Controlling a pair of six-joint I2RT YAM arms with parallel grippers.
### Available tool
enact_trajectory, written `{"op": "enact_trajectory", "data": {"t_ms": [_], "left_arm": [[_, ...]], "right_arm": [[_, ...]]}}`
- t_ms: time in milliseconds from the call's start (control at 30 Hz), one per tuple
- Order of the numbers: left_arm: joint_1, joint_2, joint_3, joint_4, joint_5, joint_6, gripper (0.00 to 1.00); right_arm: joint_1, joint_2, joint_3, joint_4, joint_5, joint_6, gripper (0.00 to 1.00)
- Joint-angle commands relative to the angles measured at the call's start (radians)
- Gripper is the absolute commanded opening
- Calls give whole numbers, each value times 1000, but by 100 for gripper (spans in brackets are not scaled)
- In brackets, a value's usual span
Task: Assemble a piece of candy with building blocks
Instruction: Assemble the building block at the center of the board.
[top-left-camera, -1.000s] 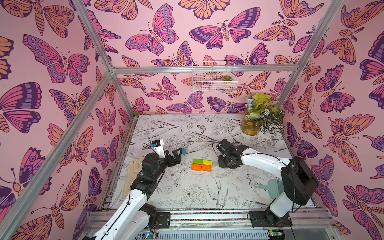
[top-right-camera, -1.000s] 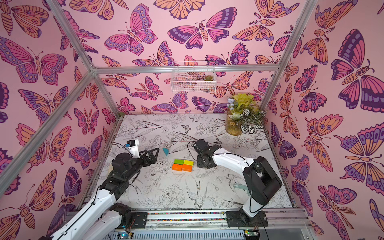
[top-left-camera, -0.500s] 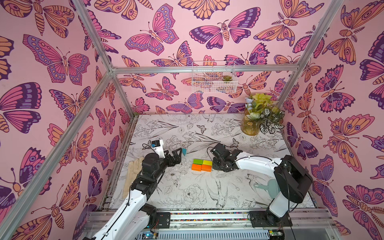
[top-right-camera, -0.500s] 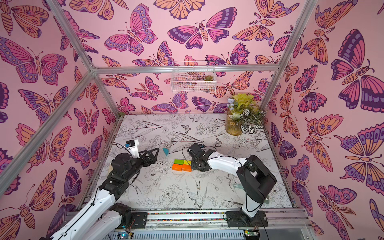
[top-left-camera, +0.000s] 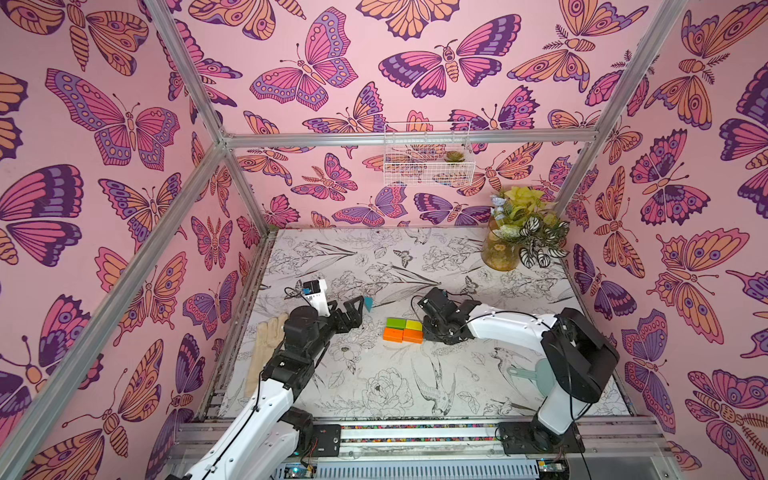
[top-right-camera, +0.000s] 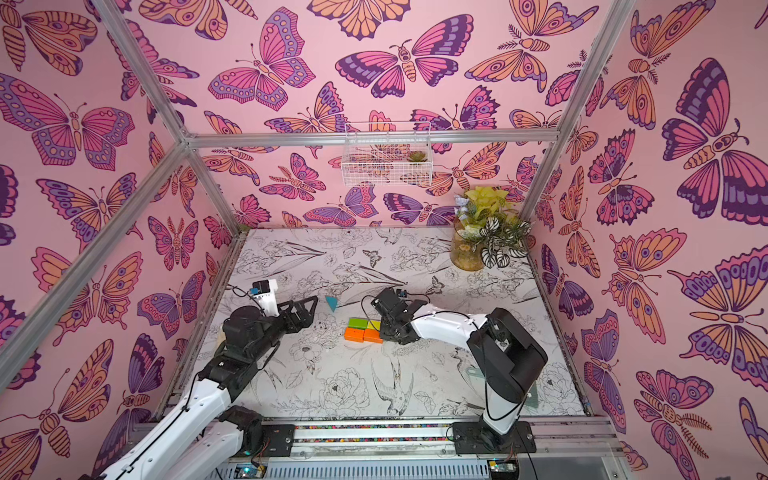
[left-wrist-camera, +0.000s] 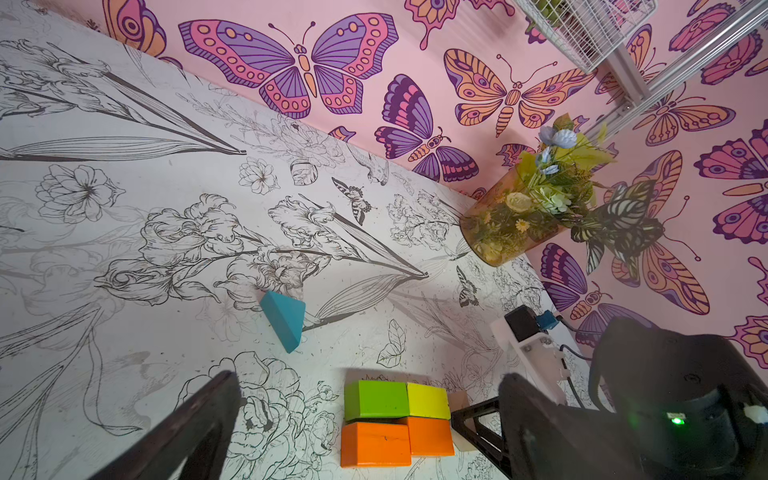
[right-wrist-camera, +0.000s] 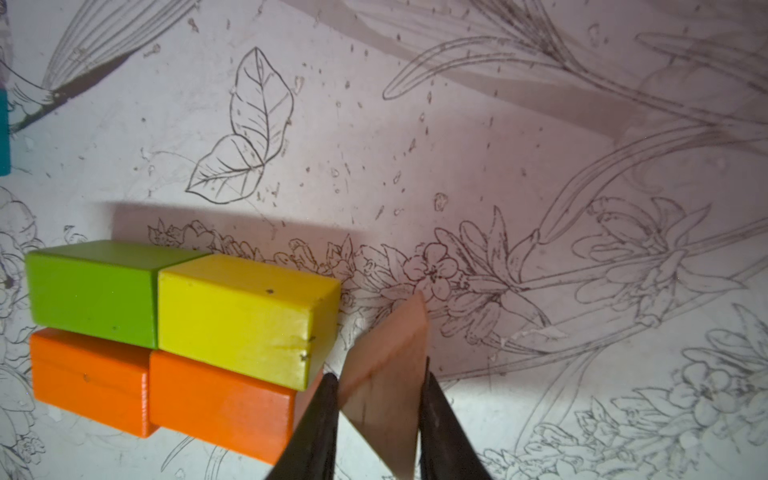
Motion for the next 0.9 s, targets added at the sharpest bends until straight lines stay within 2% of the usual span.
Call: {"op": "enact_trajectory", "data": {"t_ms": [0, 633, 867], "left_arm": [[8, 2, -2, -12, -8, 9, 100], [9, 10, -2, -17, -5, 10, 100], [10, 12, -2, -15, -2, 8, 100]], "right_arm": [[11, 25, 24, -11, -8, -3, 7], [17, 30, 42, -54, 8, -32, 7], [16, 32, 35, -37, -6, -36, 11]]}}
